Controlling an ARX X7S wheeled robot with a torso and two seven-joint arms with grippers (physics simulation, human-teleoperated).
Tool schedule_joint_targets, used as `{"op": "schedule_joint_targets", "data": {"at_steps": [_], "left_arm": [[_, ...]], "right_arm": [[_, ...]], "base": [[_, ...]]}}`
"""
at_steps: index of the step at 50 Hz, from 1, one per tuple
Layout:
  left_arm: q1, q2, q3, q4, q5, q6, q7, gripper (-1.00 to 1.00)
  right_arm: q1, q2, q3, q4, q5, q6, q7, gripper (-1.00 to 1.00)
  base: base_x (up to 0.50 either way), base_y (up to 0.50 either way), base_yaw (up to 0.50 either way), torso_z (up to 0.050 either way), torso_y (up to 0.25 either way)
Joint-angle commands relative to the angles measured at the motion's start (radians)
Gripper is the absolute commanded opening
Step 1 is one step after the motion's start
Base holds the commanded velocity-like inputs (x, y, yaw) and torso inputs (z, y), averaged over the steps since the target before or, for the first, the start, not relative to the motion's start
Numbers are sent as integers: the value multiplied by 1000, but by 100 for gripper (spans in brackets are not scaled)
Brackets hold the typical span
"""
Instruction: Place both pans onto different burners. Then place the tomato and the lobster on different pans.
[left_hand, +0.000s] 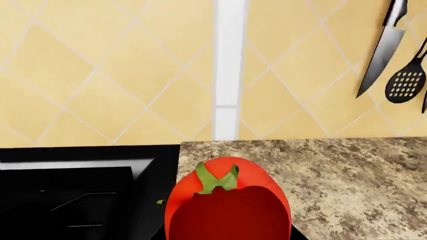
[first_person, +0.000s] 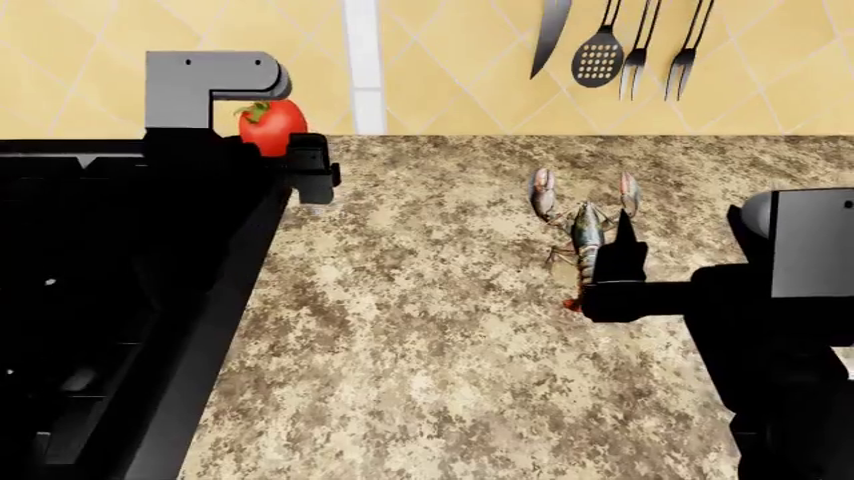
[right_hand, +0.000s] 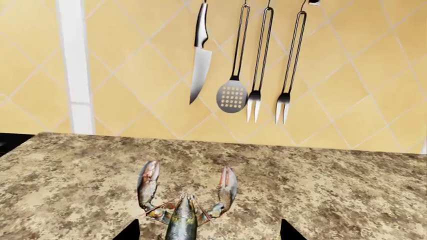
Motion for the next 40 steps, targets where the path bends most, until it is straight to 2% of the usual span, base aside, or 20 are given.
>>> {"op": "schedule_joint_targets", "data": {"at_steps": [1, 7, 13, 20, 40], "left_arm": [[30, -50, -54, 129, -87, -1, -60, -100], [39, -96, -85, 257, -128, -5, -109, -100], [48, -132, -113, 321, -176, -10, -146, -100], [104, -153, -123, 359, -149, 21, -122, -100], [127, -178, -140, 371, -156, 40, -107, -100]], "right_arm": [[26, -9, -18, 13, 15, 13, 15, 100], [89, -16, -54, 30, 66, 55, 32, 100], [217, -57, -136, 142, 198, 127, 116, 100], [309, -122, -201, 281, 254, 156, 174, 100], [368, -249, -262, 491, 161, 135, 108, 100]], "base": [[0, 0, 0, 0, 0], [0, 0, 0, 0, 0], [0, 0, 0, 0, 0], [0, 0, 0, 0, 0], [0, 0, 0, 0, 0]]}}
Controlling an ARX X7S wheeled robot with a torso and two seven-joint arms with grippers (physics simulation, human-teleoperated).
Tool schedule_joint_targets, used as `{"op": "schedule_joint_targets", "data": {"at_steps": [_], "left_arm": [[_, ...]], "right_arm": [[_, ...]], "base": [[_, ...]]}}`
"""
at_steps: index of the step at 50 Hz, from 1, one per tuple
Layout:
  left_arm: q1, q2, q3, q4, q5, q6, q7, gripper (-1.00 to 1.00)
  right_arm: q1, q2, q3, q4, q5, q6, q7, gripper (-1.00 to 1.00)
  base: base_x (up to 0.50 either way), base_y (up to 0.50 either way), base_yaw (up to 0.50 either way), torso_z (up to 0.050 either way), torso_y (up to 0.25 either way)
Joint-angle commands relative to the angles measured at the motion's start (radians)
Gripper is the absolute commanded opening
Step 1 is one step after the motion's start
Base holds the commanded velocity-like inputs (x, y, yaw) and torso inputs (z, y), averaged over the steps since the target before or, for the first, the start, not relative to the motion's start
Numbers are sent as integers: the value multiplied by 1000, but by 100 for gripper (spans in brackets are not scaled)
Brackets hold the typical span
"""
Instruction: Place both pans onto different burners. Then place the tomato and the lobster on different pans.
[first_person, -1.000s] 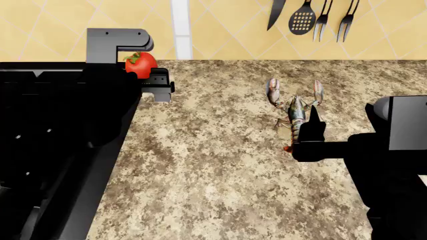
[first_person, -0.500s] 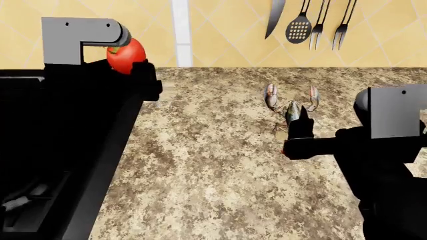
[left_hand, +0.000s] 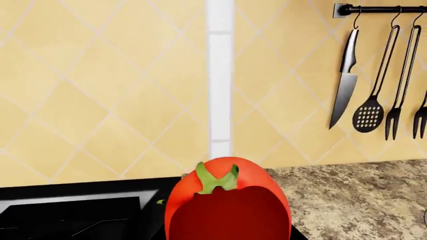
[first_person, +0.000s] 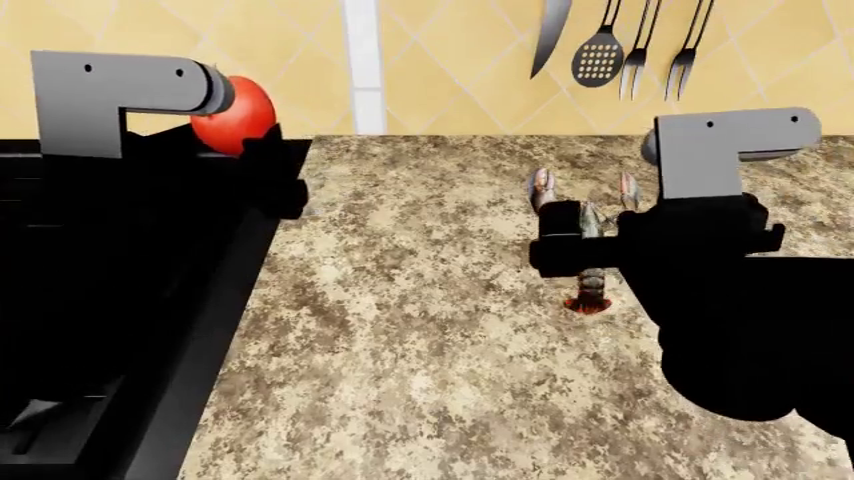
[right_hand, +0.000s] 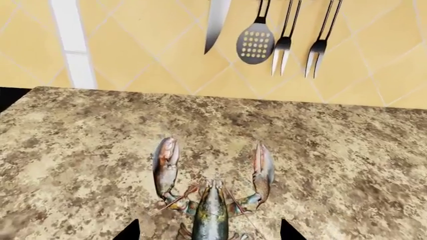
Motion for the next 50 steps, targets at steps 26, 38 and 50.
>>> {"op": "schedule_joint_targets", "data": {"at_steps": [26, 38, 50], "left_arm": [[27, -25, -24, 15, -18, 36, -1, -100], [36, -25, -23, 18, -13, 45, 4, -100], [35, -26, -20, 21, -15, 46, 2, -100]], "right_arm": [[-62, -73, -76, 229, -167, -67, -108, 100], [-74, -92, -100, 262, -202, -78, -144, 100], [-90, -105, -116, 294, -220, -89, -178, 100]], "base": [[0, 0, 0, 0, 0], [0, 0, 0, 0, 0], [0, 0, 0, 0, 0]]}}
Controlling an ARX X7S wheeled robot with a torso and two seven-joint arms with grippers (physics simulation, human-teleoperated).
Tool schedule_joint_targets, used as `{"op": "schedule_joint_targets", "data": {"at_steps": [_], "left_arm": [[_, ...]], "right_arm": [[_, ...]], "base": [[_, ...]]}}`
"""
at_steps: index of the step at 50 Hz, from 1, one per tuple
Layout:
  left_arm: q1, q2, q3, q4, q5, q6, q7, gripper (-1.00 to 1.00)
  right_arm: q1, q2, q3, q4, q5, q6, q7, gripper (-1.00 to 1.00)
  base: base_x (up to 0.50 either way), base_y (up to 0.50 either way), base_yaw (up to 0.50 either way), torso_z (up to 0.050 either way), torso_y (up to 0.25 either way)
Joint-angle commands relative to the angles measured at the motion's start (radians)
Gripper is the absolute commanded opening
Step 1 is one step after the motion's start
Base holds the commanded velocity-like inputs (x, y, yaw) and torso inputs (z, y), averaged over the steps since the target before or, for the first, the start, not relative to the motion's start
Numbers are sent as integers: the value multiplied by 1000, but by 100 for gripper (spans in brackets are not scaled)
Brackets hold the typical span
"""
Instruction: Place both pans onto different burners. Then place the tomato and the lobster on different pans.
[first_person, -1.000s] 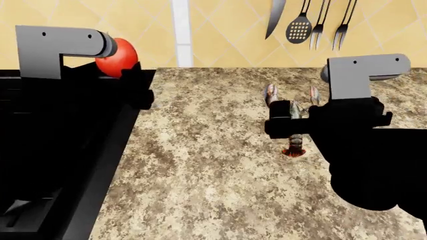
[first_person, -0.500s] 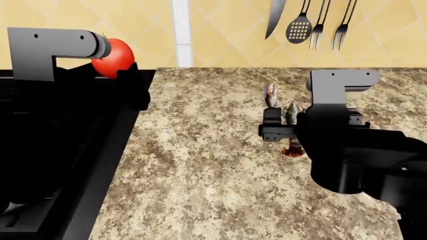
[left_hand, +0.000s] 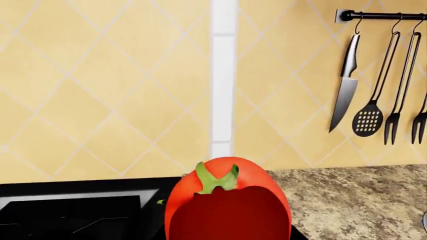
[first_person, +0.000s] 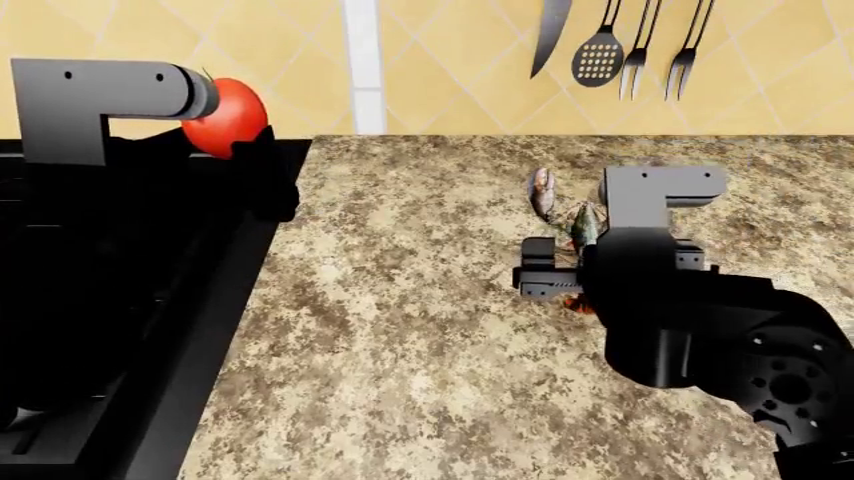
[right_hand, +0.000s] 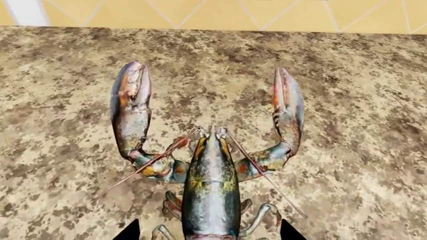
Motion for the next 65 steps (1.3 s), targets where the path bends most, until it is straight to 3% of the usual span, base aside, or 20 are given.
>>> {"op": "schedule_joint_targets", "data": {"at_steps": [1, 13, 14, 32, 43, 65], "left_arm": [[-3, -1, 0, 2, -10, 9, -10, -100], [-6, -4, -2, 3, -15, 12, -10, -100], [-4, -5, -2, 5, -14, 12, -10, -100], [1, -10, -5, 9, -14, 20, -14, -100], [23, -37, -33, 43, -28, 38, -28, -100], [45, -53, -55, 61, -41, 61, -34, -100]], "right_arm": [[-15, -11, -15, 31, -22, -12, -32, 100], [-24, -16, -24, 55, -39, -23, -55, 100], [-25, -15, -24, 54, -39, -24, -55, -100], [-64, 52, 20, -120, -13, -51, -24, -100], [-95, 205, 138, -489, 113, -85, 106, -100], [-110, 233, 154, -557, 114, -99, 100, -100]], "base": [[0, 0, 0, 0, 0], [0, 0, 0, 0, 0], [0, 0, 0, 0, 0], [1, 0, 0, 0, 0], [0, 0, 0, 0, 0], [-172, 12, 0, 0, 0]]}}
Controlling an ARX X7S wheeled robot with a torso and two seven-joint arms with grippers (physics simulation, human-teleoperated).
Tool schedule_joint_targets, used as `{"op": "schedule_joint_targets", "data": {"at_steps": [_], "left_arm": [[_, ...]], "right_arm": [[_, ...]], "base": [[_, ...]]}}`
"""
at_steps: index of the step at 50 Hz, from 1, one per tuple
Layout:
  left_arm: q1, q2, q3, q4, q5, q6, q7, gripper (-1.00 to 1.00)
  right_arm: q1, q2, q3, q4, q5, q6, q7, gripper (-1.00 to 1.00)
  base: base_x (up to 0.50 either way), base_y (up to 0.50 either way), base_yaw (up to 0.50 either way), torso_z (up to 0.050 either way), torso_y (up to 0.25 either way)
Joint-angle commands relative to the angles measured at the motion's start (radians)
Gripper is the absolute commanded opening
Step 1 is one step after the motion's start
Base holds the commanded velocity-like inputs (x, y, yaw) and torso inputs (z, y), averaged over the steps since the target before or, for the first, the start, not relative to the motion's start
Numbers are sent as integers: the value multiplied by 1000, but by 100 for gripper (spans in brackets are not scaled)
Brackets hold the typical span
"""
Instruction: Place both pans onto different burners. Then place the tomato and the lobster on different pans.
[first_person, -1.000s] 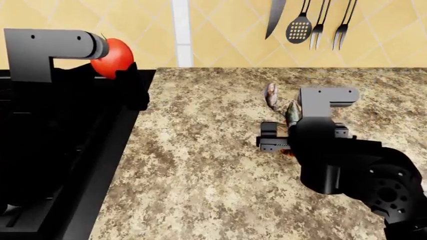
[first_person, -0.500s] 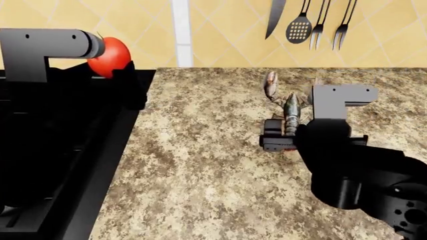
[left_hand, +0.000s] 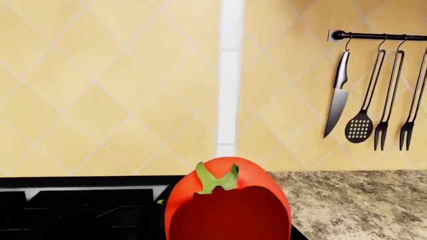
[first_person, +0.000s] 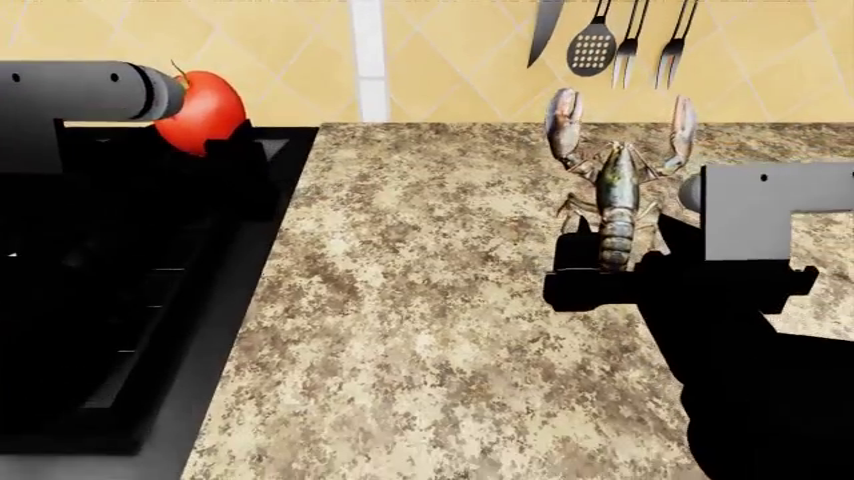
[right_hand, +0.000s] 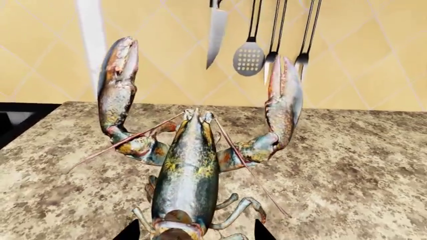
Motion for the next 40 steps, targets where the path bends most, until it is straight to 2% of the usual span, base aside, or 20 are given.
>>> {"op": "schedule_joint_targets", "data": {"at_steps": [1, 3, 16, 22, 40], "left_arm": [[4, -4, -11, -3, -12, 19, -10, -100], [6, -4, -13, -4, -15, 22, -10, -100], [9, -12, -23, 0, -27, 28, -11, -100], [4, -28, -32, 26, -8, 32, -7, -100], [-22, -56, -46, 35, -26, 23, -25, -100]], "right_arm": [[-6, 16, 16, -46, -7, 0, -7, -100], [-6, 15, 15, -45, -7, 0, -6, -100], [5, 17, 12, -49, 0, 3, 3, -100], [21, 17, 11, -56, 7, 7, 7, -100], [39, 14, -1, -73, 7, 17, 6, -100]], "base": [[0, 0, 0, 0, 0], [0, 0, 0, 0, 0], [0, 0, 0, -8, 242], [0, 0, 0, 0, 0], [-39, 480, 0, 0, 0]]}}
